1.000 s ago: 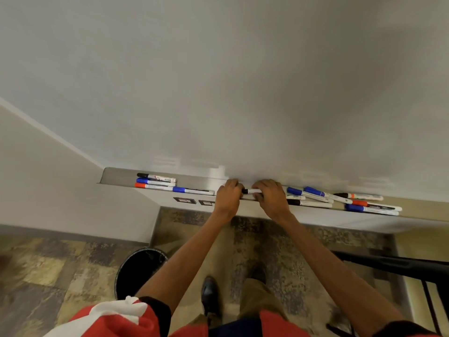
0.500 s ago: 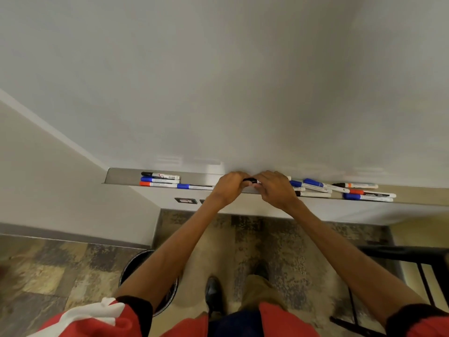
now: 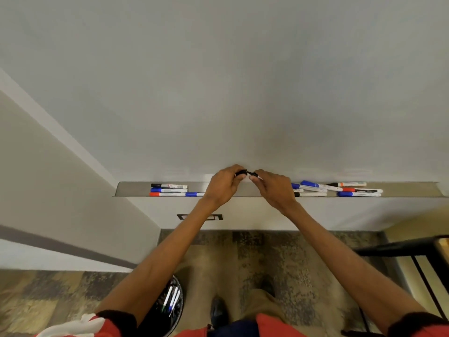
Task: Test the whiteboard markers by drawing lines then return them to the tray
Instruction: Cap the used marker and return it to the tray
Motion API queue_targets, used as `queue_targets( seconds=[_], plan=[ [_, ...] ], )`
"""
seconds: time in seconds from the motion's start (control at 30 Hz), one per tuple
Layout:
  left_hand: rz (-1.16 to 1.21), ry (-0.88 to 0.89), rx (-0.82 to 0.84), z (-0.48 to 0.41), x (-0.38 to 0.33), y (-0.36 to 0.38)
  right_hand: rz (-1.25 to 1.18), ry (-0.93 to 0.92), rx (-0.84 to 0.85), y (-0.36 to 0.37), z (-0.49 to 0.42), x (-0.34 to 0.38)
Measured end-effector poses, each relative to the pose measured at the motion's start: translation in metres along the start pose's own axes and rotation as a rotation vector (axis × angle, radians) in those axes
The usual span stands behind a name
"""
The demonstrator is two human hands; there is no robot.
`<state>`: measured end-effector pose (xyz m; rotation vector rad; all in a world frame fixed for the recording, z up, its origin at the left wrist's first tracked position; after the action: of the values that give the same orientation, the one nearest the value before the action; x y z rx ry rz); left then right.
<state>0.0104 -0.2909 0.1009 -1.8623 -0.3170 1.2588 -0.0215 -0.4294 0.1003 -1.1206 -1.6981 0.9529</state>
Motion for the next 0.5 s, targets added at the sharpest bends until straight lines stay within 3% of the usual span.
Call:
queue_targets(
  seconds=[0.17,0.3,0.5],
  plan=[
    [0.121,0.002,-0.185,0.003,-0.019,-0.049,-0.064,0.107,-0.147,-0.047,-0.020,0.021],
    [0.128,0.050,-0.190,-0.003,-0.047,-0.078,-0.168,0.149,-0.292,-0.091,-0.035,0.035],
    [0.156,0.114,-0.367,-0.018,-0.089,-0.151,-0.390,0.128,-0.499,-0.173,-0.066,0.060]
  ],
)
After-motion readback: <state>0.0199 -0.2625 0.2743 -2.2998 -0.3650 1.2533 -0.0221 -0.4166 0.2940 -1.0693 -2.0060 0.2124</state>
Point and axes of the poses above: each hand's wrist, its own z-axis away from the middle knuckle, its own y-axis out of the palm, x = y × z, the point moved 9 cm from there along -z, towards the middle knuckle, and after that the axes turned 4 degrees about x, right-handed, at the moved point
